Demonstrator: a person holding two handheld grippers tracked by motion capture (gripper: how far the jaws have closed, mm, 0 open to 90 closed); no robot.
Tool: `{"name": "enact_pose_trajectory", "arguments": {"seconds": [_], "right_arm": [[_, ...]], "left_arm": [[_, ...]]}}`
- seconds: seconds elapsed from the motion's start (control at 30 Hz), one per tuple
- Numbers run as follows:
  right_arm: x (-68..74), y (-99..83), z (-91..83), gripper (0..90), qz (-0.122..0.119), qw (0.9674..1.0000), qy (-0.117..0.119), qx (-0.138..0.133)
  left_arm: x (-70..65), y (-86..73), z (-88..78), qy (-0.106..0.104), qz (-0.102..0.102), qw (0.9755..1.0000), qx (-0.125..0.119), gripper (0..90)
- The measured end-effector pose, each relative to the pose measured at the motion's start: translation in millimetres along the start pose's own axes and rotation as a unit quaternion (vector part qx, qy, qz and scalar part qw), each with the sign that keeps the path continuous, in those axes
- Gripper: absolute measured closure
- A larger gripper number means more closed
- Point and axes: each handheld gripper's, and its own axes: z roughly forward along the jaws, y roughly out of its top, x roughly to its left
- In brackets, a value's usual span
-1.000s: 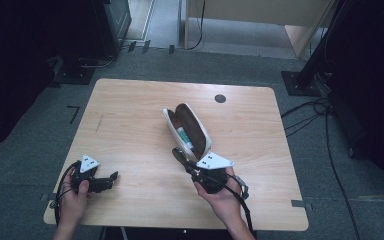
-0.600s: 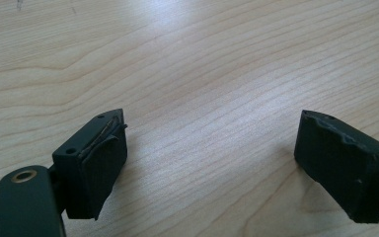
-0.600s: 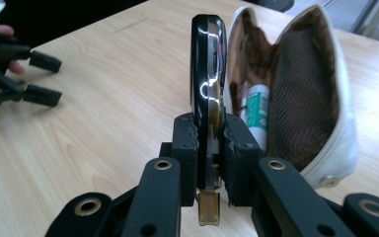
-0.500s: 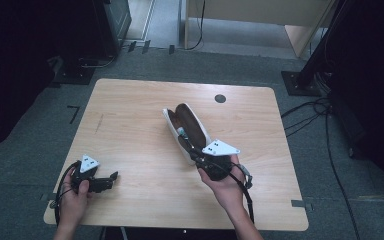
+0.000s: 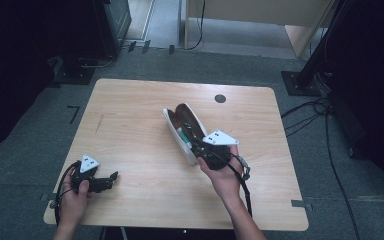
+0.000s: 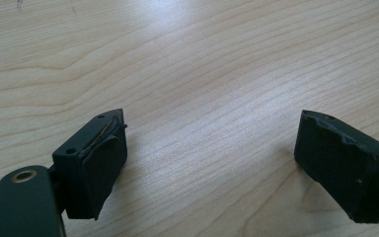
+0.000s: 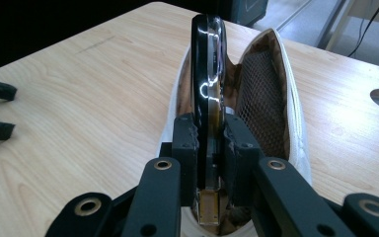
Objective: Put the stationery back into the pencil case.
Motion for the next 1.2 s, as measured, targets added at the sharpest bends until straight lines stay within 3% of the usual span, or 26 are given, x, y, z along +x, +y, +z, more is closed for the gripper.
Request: {"name": "enact_pose_trajectory", "arguments": {"seconds": [0.37, 0.53, 0.9, 1.2], "right_arm": [[-7.0, -1.8, 31.8, 78.2, 0.009, 0.9993, -0.02, 0.031], [-6.2, -6.8, 42.1, 78.2, 0.011, 0.9979, -0.027, 0.058], [-5.1, -15.3, 53.2, 78.0, 0.015, 0.9943, -0.022, 0.104], [-7.0, -16.9, 53.3, 77.1, 0.016, 0.9938, -0.018, 0.108]], "left_arm": [[0.0, 0.0, 0.0, 0.0, 0.0, 1.0, 0.0, 13.0], [0.1, 0.0, -0.1, 0.0, 0.001, 1.0, 0.0, 13.0], [0.1, 0.0, 0.0, 0.0, 0.0, 1.0, 0.0, 13.0], [0.1, 0.0, 0.0, 0.0, 0.0, 1.0, 0.0, 13.0]]}}
